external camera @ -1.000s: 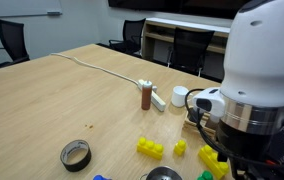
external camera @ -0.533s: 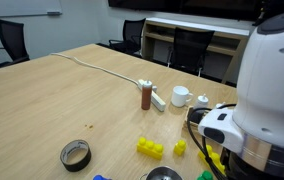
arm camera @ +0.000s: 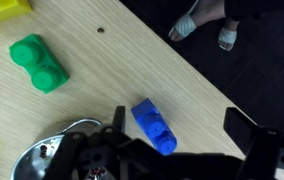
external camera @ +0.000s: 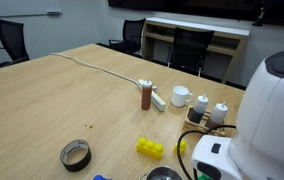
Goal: Take the blue legos at the left of the green legos and put them on the blue legos
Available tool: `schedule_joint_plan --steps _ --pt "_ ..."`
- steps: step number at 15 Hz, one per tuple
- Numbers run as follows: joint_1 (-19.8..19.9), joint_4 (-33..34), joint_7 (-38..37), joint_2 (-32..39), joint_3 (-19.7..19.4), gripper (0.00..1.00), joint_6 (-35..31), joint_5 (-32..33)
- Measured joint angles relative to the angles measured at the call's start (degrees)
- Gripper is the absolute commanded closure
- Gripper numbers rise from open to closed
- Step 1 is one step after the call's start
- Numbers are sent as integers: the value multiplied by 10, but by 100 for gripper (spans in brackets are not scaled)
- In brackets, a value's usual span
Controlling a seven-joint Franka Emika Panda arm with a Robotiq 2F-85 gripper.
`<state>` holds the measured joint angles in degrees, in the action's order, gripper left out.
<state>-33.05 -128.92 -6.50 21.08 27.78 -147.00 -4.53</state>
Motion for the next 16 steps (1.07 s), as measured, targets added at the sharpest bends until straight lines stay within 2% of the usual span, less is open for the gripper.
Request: schedule_joint_plan --steps 6,10,16 --pt "-4 6 9 7 1 0 1 5" --pt "-17 35 15 32 -2 0 2 39" --pt "-91 108 4 94 -64 0 49 147"
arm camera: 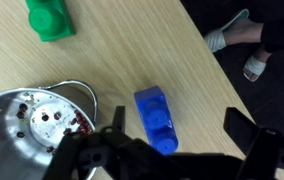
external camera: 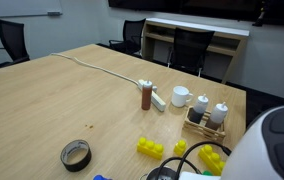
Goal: Take the blue legos at the left of the green legos and put them on the blue legos
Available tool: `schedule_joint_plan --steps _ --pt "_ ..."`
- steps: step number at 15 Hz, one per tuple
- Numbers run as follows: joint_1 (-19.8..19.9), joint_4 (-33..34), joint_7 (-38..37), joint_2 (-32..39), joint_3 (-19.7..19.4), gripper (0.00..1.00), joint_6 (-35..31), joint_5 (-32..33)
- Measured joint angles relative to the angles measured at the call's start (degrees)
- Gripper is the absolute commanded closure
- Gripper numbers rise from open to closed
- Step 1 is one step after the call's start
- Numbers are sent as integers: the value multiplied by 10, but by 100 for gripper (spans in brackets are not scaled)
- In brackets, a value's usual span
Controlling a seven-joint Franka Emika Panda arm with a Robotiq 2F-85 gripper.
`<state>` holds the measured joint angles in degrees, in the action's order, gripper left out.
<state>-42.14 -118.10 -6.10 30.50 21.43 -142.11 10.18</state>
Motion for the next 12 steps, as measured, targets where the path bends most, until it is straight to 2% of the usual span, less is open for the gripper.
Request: schedule_joint_plan --steps 5,12 --pt "-49 61 0 41 -39 0 30 34" --pt "-51 79 1 71 -45 1 29 23"
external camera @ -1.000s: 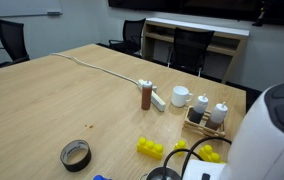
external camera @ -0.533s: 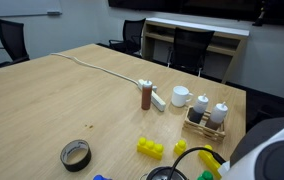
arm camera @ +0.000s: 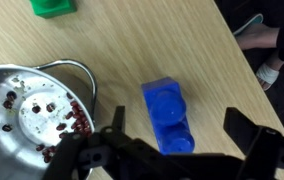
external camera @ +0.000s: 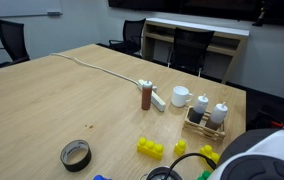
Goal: Take the blue legos at the left of the green legos and put them on the blue legos
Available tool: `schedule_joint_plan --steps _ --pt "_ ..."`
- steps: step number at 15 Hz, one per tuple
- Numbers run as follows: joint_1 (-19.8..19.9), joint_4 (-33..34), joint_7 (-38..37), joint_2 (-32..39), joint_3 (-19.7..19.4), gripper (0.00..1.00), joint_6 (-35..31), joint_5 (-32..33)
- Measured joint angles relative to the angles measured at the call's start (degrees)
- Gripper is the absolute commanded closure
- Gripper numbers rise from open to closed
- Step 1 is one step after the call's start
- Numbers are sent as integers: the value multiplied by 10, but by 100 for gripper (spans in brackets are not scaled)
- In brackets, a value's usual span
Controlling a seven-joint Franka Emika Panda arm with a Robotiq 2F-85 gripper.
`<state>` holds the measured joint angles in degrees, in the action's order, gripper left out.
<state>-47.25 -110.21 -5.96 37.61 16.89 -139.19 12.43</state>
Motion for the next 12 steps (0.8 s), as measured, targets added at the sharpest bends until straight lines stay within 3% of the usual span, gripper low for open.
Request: schedule_joint_plan --steps 1,2,10,12 --pt "1 2 0 3 0 10 0 -2" --pt "2 3 1 5 0 25 0 -4" --pt "10 4 1 6 -2 81 -1 -8" --pt "15 4 1 6 -2 90 -2 -18"
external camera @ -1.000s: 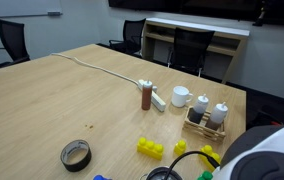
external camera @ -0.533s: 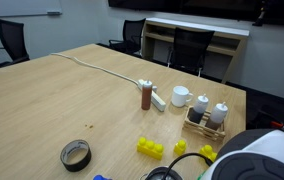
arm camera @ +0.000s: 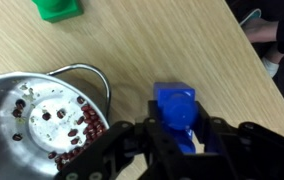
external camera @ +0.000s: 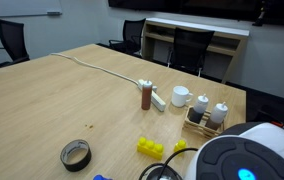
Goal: Take the blue legos at the left of the green legos and put them on the blue legos
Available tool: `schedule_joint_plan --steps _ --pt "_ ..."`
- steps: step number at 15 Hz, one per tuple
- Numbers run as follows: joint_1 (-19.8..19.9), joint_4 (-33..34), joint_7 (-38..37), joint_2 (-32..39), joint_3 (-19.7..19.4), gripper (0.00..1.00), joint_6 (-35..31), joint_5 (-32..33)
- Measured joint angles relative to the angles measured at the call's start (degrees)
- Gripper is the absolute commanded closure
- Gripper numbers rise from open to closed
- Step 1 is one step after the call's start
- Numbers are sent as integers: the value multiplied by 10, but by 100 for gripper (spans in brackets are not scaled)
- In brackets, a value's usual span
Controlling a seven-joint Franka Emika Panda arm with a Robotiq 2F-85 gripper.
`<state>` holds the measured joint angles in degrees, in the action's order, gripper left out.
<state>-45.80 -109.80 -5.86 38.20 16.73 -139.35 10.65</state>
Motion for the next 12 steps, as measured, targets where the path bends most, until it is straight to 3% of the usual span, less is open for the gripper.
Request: schedule_joint_plan --steps 7,12 --pt "30 -20 -1 -42 11 90 0 -68" --pt "38 -57 -67 -127 -1 90 9 -77"
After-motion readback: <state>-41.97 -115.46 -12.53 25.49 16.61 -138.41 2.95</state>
